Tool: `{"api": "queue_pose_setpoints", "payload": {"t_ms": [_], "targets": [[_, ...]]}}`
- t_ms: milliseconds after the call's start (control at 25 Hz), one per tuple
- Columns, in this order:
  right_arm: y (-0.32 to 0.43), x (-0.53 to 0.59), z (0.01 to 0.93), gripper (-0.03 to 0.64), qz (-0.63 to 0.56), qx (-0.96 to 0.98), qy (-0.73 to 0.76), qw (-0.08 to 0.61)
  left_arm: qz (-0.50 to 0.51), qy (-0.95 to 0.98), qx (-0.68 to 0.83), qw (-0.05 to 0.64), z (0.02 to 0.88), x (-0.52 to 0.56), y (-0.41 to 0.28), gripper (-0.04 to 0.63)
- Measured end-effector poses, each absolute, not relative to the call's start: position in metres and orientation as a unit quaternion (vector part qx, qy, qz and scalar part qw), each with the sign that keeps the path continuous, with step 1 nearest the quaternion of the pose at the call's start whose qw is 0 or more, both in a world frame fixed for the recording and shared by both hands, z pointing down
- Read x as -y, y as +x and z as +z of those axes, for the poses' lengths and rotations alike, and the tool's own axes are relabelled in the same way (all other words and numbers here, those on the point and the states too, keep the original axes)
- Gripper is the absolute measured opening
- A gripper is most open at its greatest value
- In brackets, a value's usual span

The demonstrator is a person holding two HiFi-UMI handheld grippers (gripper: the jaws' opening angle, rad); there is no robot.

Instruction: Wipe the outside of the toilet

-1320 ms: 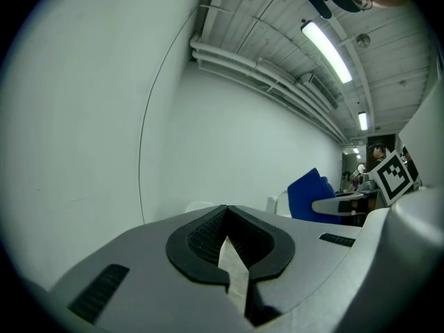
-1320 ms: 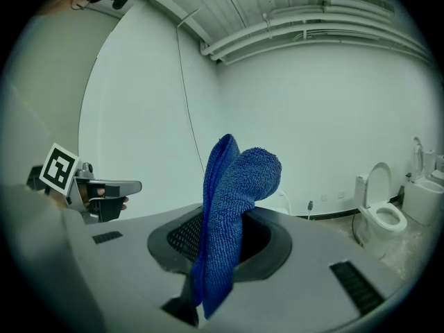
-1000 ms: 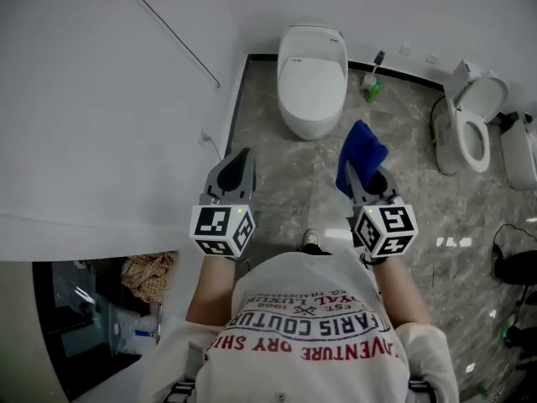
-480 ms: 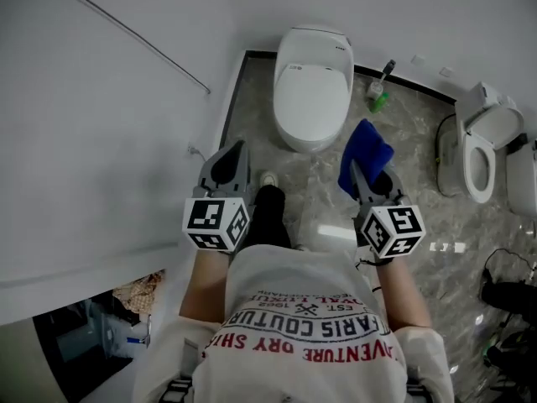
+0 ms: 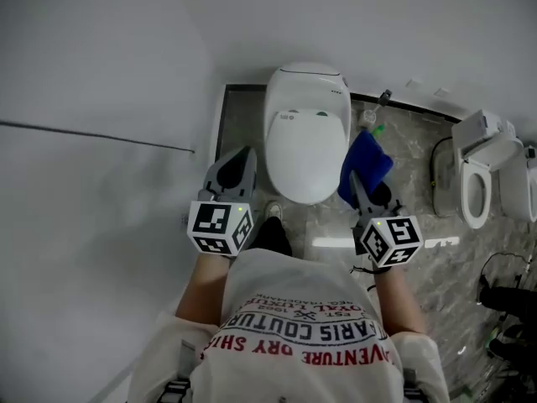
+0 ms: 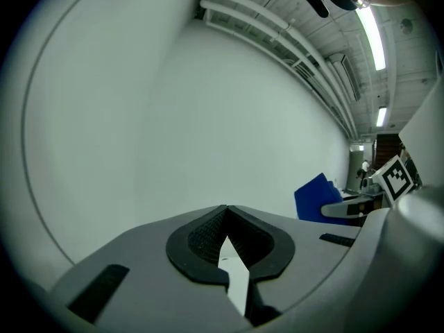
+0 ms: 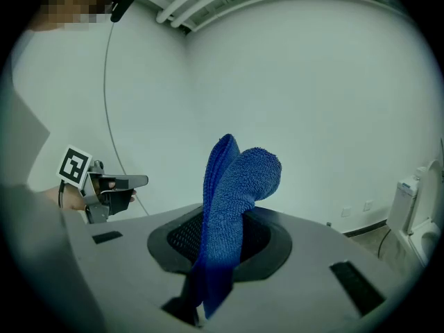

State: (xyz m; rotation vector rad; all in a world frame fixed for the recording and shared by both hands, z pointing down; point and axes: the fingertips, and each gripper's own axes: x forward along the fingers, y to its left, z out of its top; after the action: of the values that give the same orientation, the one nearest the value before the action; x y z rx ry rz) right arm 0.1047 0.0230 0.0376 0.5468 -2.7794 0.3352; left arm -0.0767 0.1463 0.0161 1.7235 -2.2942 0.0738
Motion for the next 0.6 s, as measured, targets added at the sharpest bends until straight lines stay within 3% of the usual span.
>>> {"api": "queue_pose_setpoints", "payload": {"t_ms": [360,600], "targets": [[-0.048,0.087,0.043,0.076,0.161,0.95,0.218,0.154,0.015,0.621,0.767,0.16,0.028,-0.037,-0.217,0.006],[-0.109,0.129,0.071,0.077,0.165,0.949,0.194,0.184,0.01,0.608,0.768,0.199,0.066,0.007,-0.261,0.006]]}}
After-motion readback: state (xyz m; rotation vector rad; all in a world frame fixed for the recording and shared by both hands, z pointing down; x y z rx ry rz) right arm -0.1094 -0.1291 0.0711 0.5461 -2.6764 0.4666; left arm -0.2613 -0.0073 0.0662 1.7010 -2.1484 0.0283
